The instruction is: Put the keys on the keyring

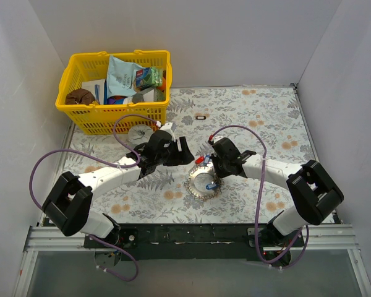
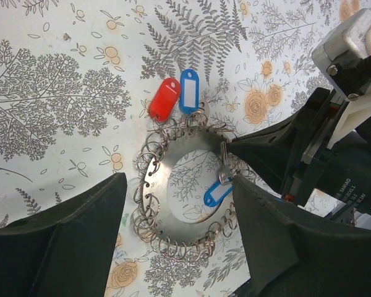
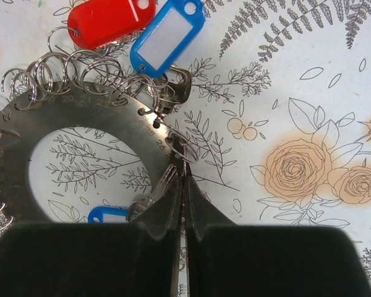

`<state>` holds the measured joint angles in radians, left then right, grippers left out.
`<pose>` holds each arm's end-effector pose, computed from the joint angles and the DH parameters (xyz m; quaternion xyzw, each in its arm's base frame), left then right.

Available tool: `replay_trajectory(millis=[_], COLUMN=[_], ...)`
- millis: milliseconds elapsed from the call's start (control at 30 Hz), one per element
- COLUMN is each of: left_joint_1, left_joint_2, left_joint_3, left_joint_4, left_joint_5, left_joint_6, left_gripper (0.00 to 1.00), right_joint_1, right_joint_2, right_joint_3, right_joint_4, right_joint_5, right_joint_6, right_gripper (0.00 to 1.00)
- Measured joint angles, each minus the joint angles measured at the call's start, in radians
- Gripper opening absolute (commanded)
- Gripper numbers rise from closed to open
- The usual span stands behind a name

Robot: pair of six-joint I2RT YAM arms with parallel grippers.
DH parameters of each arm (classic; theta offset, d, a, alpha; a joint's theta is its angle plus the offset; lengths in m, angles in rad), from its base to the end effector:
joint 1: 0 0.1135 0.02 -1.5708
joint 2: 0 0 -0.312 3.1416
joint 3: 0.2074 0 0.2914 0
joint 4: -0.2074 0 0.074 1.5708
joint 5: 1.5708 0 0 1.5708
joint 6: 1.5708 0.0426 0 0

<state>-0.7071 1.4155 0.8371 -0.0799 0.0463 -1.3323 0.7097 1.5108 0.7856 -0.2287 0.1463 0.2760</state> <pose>0.2538 -0.2195 0.2448 -0.2663 0.8571 -0.3861 0.2129 0.2481 0.2049 0.1860 -0.1828 0.9328 0.0819 0.2997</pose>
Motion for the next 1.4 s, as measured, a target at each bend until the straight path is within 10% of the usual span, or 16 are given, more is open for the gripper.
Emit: replay_trajectory(millis=[1400], left_joint_1=[0.001], left_joint_2=[-0.101], left_joint_3=[0.005], left_joint_4=[0.029], left_joint_5=[0.014], left_joint_6=[0.169], left_gripper=[0.75], right_joint_1=[-0.001], right_joint_2=[-0.254], right_joint_3=[-0.008], right_joint_4=[0.089], right_joint_5=[-0.267], right_joint_6=[-0.297], right_gripper=[0.01])
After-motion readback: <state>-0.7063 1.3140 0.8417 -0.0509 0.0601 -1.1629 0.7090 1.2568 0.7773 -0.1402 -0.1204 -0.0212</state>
